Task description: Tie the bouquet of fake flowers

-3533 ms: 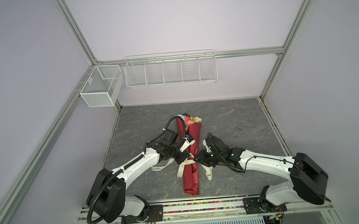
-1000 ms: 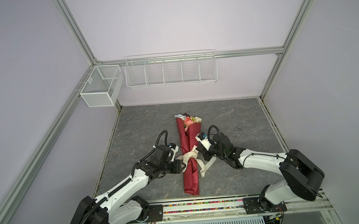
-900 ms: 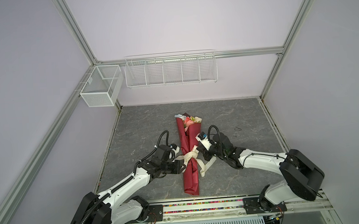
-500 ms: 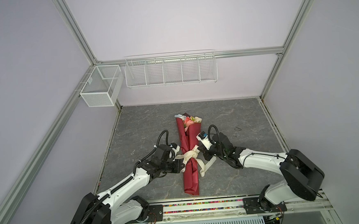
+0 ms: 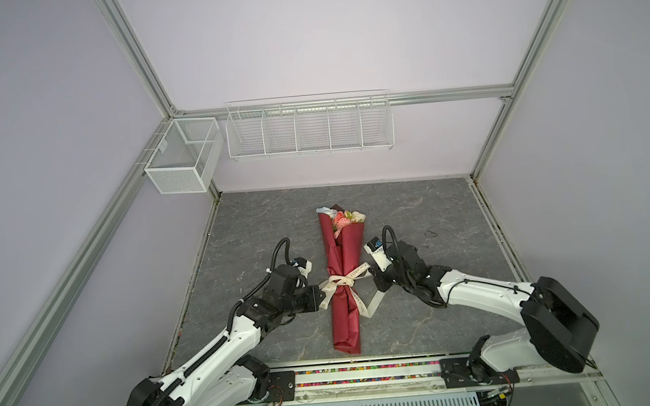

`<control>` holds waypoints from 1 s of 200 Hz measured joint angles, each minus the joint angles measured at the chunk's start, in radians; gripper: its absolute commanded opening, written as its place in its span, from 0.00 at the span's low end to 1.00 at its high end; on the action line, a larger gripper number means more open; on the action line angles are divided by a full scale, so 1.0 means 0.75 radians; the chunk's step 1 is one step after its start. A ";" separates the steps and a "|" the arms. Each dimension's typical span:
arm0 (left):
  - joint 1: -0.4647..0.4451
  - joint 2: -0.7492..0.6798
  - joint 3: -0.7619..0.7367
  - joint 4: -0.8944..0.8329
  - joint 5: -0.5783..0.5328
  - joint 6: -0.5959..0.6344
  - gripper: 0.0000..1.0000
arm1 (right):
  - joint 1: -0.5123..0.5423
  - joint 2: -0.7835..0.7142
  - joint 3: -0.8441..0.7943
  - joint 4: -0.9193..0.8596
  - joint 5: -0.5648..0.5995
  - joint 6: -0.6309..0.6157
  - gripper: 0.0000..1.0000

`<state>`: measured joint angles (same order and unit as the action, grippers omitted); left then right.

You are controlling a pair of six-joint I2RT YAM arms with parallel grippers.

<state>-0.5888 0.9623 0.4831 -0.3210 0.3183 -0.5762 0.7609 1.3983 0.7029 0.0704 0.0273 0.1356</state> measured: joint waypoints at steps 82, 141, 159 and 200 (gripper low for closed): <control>0.156 0.158 -0.013 -0.011 0.086 -0.043 0.00 | 0.000 -0.122 -0.091 -0.231 0.190 0.090 0.06; 0.157 0.381 0.093 -0.094 0.026 0.025 0.00 | 0.000 -0.167 -0.095 -0.339 0.278 0.123 0.07; 0.157 0.439 0.109 -0.089 0.045 0.045 0.00 | 0.000 -0.138 -0.074 -0.413 0.282 0.134 0.09; 0.157 0.450 0.124 -0.087 0.089 0.102 0.00 | 0.000 -0.150 -0.038 -0.465 0.141 0.053 0.29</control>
<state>-0.4713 1.2999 0.5762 -0.3866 0.3847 -0.4995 0.7609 1.2861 0.6743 -0.2783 0.1333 0.1757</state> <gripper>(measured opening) 0.049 0.235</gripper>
